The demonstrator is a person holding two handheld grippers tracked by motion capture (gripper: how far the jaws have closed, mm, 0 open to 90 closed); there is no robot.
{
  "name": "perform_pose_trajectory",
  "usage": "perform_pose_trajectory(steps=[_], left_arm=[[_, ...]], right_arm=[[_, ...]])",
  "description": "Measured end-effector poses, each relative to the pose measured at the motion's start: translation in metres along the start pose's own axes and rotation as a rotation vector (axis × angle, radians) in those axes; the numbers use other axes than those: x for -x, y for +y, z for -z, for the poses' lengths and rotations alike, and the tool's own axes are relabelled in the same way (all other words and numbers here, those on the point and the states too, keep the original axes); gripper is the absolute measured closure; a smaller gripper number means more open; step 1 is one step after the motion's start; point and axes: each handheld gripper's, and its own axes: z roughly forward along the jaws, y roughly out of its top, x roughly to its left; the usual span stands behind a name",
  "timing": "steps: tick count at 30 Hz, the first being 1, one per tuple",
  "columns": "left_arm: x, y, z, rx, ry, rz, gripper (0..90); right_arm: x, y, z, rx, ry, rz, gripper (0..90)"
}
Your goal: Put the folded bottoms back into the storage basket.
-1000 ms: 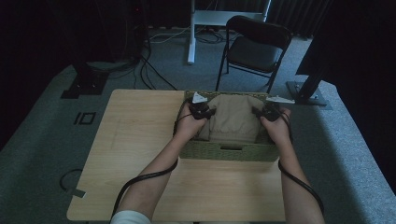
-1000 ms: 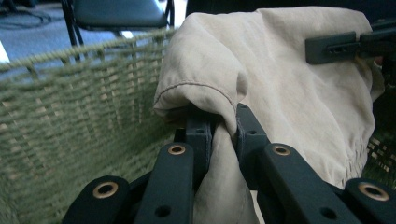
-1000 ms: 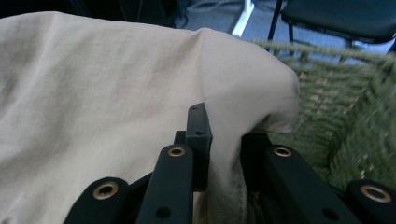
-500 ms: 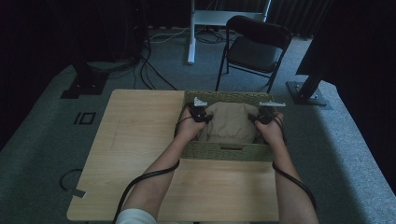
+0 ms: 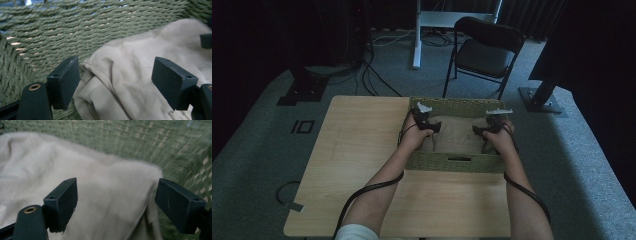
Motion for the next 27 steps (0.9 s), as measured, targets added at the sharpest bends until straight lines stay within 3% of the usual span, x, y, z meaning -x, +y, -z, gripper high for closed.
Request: perform_pose_trajectory(steps=[5, 8, 10, 13, 18, 23, 27], left_arm=[[0.004, 0.005, 0.01, 0.015, -0.038, -0.014, 20.5], [0.005, 0.008, 0.016, 0.012, -0.038, -0.034, 19.9], [0.005, 0.01, 0.021, -0.002, -0.013, -0.06, 19.9], [0.007, 0.014, 0.027, 0.013, -0.012, -0.052, 19.9], [0.008, 0.02, 0.04, 0.027, -0.025, -0.034, 19.9], [0.009, 0.02, 0.046, 0.033, -0.042, -0.035, 19.9], [0.012, 0.022, 0.054, 0.027, -0.059, -0.064, 19.9]], right_arm=[[-0.001, 0.007, 0.011, 0.036, 0.024, -0.052, 17.6], [-0.002, 0.01, 0.019, 0.063, 0.02, -0.07, 15.4], [-0.002, 0.012, 0.024, 0.074, 0.001, -0.07, 15.2], [-0.003, 0.014, 0.028, 0.086, -0.021, -0.049, 15.2], [-0.002, 0.017, 0.042, 0.115, -0.015, -0.1, 15.2], [-0.005, 0.016, 0.051, 0.122, 0.007, -0.07, 15.2], [-0.005, 0.015, 0.057, 0.168, 0.005, -0.062, 14.4]])
